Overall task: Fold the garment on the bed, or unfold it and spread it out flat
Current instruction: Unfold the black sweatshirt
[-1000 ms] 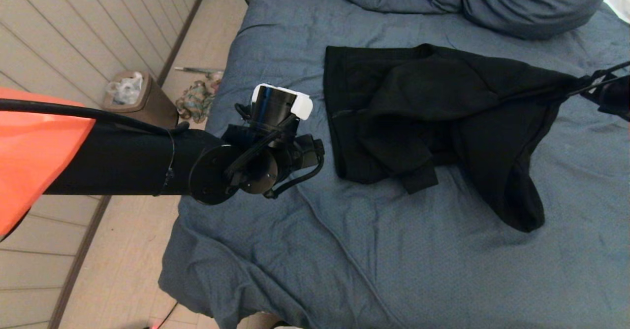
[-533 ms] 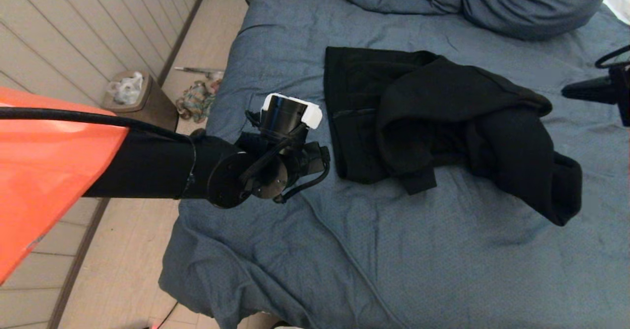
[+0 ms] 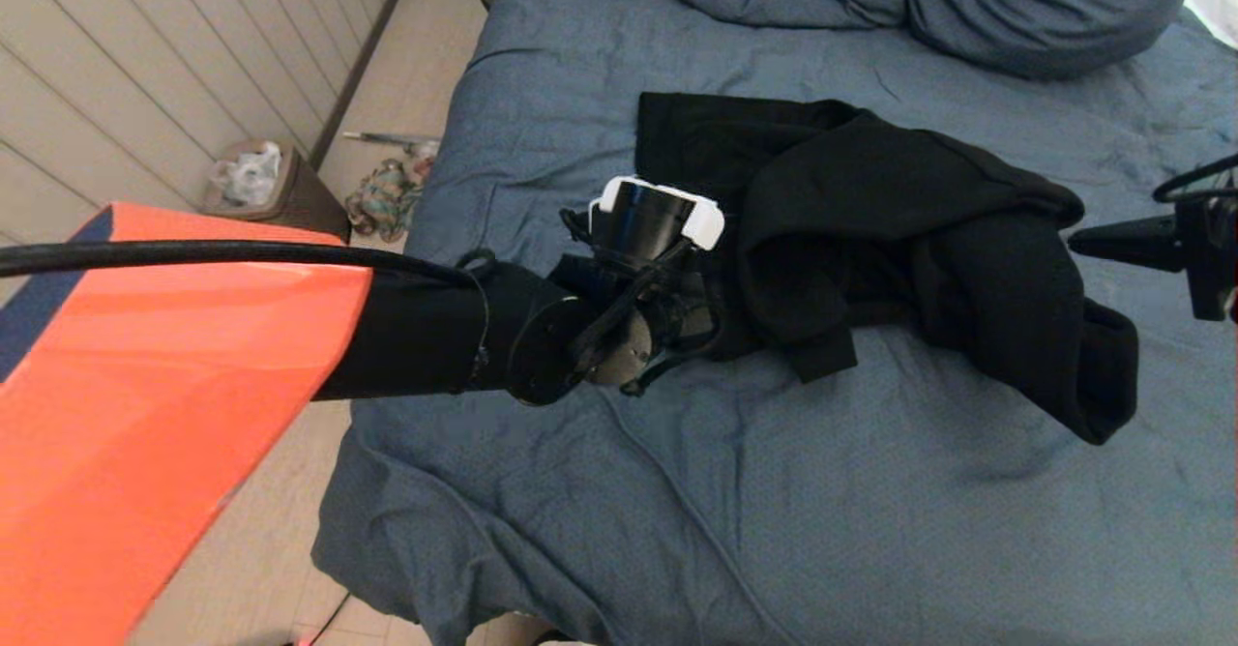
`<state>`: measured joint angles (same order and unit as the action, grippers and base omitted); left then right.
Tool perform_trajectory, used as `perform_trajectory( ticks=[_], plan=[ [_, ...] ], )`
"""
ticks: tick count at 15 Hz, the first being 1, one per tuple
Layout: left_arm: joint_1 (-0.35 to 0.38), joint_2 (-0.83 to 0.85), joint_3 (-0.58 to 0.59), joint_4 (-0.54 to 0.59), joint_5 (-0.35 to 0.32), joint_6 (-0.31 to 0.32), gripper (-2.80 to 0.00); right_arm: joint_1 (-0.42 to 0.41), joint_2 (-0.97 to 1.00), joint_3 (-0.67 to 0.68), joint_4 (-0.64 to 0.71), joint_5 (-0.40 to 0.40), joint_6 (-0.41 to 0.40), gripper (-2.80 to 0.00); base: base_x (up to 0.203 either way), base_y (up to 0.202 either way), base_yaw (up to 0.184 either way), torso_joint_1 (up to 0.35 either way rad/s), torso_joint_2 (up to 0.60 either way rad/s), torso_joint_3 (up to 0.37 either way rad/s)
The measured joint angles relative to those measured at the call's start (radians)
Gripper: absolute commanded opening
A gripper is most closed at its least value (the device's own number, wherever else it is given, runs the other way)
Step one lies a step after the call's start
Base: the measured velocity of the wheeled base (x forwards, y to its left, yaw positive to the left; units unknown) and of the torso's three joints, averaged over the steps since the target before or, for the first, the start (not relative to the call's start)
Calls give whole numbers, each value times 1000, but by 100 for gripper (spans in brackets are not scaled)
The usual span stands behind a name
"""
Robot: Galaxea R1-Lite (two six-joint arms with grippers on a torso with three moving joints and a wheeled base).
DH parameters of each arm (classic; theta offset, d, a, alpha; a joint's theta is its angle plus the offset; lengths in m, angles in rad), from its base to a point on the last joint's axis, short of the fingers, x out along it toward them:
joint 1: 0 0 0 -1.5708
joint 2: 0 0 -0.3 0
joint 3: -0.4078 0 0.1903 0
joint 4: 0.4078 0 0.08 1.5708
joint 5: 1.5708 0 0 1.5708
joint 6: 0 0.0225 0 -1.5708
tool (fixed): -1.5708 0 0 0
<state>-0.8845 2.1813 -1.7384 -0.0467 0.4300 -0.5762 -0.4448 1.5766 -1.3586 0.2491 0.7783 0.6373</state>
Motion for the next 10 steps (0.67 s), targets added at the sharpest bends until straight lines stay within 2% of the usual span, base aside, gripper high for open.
perform_trajectory(
  ticks=[5, 9, 10],
  plan=[
    [-23, 124, -68, 11, 0, -1, 0, 0, -10, 30, -1, 1, -1, -280, 0, 0, 0, 0, 0, 0],
    [-24, 217, -174, 52, 6, -1, 0, -3, -4, 45, -23, 3, 0, -280, 0, 0, 0, 0, 0, 0],
    [-24, 232, -183, 53, 6, 0, -280, -5, -3, 51, -39, 3, 2, -280, 0, 0, 0, 0, 0, 0]
  ],
)
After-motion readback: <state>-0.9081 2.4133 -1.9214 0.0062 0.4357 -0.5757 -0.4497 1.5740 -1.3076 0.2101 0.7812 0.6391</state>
